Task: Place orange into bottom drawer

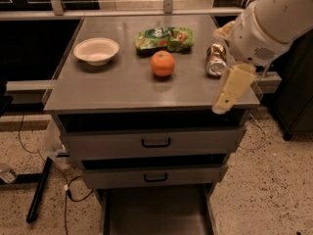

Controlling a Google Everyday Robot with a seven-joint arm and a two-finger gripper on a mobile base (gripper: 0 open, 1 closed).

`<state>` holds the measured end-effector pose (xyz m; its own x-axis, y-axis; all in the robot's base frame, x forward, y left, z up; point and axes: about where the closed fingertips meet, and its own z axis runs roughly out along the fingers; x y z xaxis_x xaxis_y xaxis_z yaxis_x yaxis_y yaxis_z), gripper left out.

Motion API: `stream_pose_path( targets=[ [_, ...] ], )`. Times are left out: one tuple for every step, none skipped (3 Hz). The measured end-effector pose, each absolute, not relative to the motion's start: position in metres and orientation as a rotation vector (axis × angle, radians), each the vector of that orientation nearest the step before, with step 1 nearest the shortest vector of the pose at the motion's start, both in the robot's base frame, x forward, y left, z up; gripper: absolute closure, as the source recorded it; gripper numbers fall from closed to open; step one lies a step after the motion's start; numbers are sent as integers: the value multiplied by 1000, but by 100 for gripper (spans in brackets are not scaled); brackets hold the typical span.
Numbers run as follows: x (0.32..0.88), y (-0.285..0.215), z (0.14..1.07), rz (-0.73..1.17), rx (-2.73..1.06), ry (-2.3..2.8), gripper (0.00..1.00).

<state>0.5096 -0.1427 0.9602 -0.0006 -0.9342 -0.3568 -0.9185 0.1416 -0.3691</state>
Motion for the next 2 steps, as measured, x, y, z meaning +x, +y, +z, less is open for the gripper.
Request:
stream_pose_path(
  targets=[
    [541,-124,951,107,-1731,1815,0],
    [581,-105,937,258,-1666,1769,0]
  ],
)
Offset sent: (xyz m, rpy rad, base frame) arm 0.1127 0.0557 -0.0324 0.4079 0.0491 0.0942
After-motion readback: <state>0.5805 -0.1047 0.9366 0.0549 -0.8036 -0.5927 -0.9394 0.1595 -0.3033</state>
